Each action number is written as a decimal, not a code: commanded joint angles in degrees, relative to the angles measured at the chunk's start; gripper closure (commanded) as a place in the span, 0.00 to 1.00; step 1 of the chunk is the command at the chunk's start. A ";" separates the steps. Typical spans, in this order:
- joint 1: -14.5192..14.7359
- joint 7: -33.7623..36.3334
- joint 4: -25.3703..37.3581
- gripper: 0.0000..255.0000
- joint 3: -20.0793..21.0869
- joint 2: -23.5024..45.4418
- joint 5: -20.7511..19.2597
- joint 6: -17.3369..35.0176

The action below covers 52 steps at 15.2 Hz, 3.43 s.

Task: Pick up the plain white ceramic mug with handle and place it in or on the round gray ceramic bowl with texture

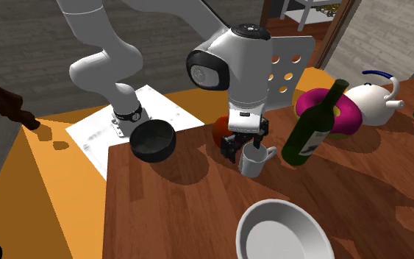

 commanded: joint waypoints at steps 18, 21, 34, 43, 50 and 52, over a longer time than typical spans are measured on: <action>0.16 2.76 -0.04 1.00 -0.31 5.69 -3.18 5.56; 0.16 2.76 -0.04 1.00 -0.31 5.69 -3.18 5.56; -0.03 0.84 2.67 1.00 -0.01 1.67 -0.78 -0.93; -0.09 -0.52 6.42 1.00 -0.01 -1.42 0.82 -7.58; -0.12 -1.27 10.02 1.00 -0.09 -3.13 1.63 -12.80; -0.13 -1.44 11.16 1.00 -0.12 -3.51 1.80 -14.30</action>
